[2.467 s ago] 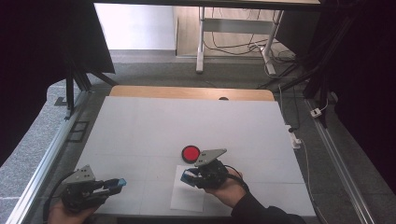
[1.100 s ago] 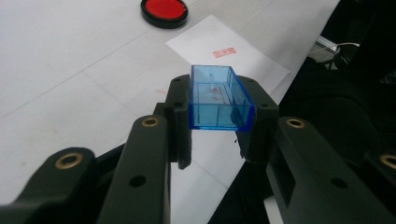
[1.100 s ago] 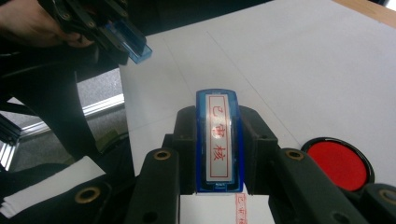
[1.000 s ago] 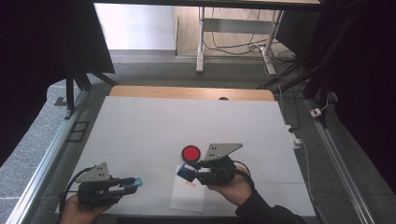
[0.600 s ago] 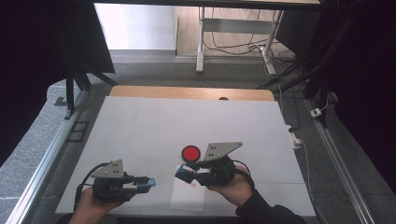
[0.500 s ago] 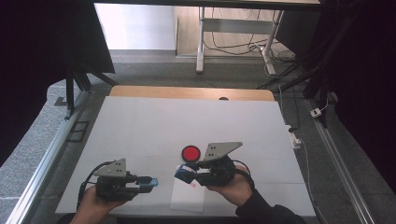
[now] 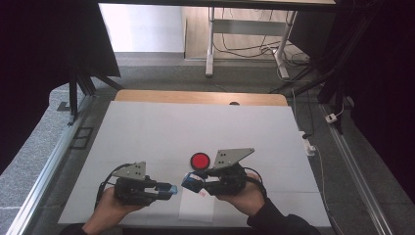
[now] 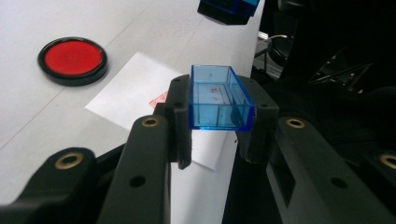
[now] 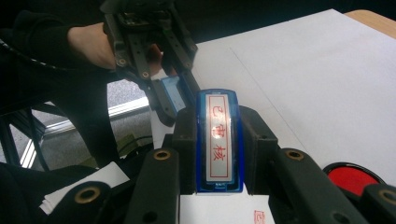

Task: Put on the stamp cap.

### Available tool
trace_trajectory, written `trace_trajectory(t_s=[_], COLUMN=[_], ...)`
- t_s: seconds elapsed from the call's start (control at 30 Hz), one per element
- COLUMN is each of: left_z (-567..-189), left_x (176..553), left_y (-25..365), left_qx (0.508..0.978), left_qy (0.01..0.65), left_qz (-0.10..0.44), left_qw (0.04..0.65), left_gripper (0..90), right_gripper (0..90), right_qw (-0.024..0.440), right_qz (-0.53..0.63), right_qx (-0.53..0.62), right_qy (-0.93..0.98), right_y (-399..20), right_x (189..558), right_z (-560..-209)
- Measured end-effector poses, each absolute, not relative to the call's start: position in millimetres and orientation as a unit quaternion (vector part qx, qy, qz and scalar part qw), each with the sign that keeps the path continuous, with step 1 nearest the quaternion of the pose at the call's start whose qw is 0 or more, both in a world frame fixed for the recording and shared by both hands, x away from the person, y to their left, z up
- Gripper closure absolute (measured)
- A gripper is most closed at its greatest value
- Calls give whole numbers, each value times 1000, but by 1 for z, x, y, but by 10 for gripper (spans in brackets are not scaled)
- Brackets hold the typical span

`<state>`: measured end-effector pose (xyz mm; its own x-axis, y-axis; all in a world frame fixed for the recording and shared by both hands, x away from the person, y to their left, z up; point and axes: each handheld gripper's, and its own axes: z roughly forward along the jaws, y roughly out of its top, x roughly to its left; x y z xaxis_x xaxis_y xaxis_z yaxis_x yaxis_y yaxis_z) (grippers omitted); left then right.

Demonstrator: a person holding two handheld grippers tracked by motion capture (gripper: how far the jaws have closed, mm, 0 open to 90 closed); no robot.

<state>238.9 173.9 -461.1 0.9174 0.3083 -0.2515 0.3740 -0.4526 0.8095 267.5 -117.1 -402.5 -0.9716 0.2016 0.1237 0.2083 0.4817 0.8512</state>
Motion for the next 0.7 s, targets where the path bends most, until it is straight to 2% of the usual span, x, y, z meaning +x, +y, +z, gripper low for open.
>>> trace_trajectory(t_s=[0.37,0.7], left_z=[-457,-456], left_x=[256,269], left_y=[155,136], left_qx=[860,874], left_qy=[164,114], left_qz=[-59,-54], left_qw=[480,469], left_gripper=[682,683], right_gripper=[717,717], right_qw=[8,17], right_qz=[-501,-508], right_qx=[-105,-102], right_qy=[-859,-855], right_y=[-118,-119], right_x=[266,267], right_z=[-398,-397])
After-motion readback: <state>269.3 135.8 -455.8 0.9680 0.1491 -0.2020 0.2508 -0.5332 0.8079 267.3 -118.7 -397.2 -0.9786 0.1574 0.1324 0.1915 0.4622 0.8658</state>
